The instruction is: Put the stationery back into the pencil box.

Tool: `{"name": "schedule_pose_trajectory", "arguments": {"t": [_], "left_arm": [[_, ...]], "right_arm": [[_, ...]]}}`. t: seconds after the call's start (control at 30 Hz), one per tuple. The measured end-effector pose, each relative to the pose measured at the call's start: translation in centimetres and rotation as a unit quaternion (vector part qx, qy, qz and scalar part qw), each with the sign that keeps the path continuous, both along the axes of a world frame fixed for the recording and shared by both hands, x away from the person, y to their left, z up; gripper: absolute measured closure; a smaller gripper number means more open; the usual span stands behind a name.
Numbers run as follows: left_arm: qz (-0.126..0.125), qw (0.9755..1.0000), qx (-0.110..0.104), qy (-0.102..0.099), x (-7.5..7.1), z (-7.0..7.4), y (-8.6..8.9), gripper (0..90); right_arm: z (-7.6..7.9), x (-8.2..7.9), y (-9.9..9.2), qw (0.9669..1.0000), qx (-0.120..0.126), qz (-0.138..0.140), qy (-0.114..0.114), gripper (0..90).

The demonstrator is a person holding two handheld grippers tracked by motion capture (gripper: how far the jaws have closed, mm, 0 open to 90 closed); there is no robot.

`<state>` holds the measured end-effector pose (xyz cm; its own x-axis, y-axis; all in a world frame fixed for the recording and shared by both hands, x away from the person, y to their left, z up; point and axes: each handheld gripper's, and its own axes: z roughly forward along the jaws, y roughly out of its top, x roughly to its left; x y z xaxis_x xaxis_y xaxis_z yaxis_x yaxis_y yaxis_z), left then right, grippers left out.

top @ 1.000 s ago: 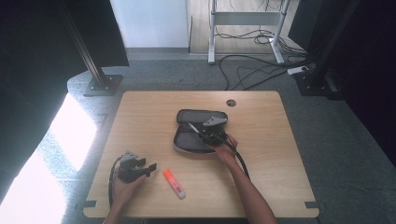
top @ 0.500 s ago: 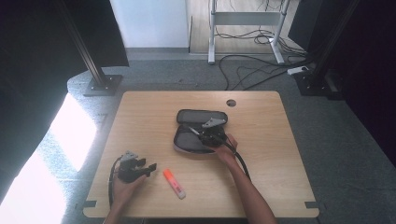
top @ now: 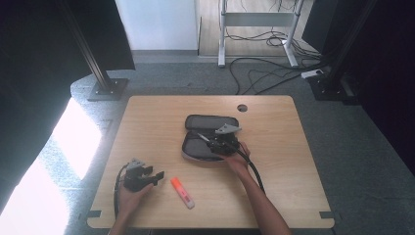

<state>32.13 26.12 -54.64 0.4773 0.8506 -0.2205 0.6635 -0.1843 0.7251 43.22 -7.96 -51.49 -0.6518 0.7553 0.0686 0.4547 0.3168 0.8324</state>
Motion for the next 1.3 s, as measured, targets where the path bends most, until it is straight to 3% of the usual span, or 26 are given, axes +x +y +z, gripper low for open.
{"name": "schedule_pose_trajectory", "arguments": {"t": [0.5, 0.77, 1.3], "left_arm": [[0.001, 1.0, 0.001, -0.001, 0.0, 0.0, 0.0, 37.7], [0.002, 1.0, -0.001, 0.0, 0.0, 0.0, 0.0, 37.7], [0.002, 1.0, 0.0, 0.0, 0.0, 0.0, 0.0, 37.6]], "right_arm": [[1.3, -2.0, -1.1, 0.9991, 0.042, -0.001, -0.005, 47.2], [1.2, -3.0, -1.4, 0.9982, 0.058, 0.007, 0.013, 44.9], [0.7, -5.8, -1.9, 0.9966, 0.079, 0.024, 0.01, 44.5]]}}
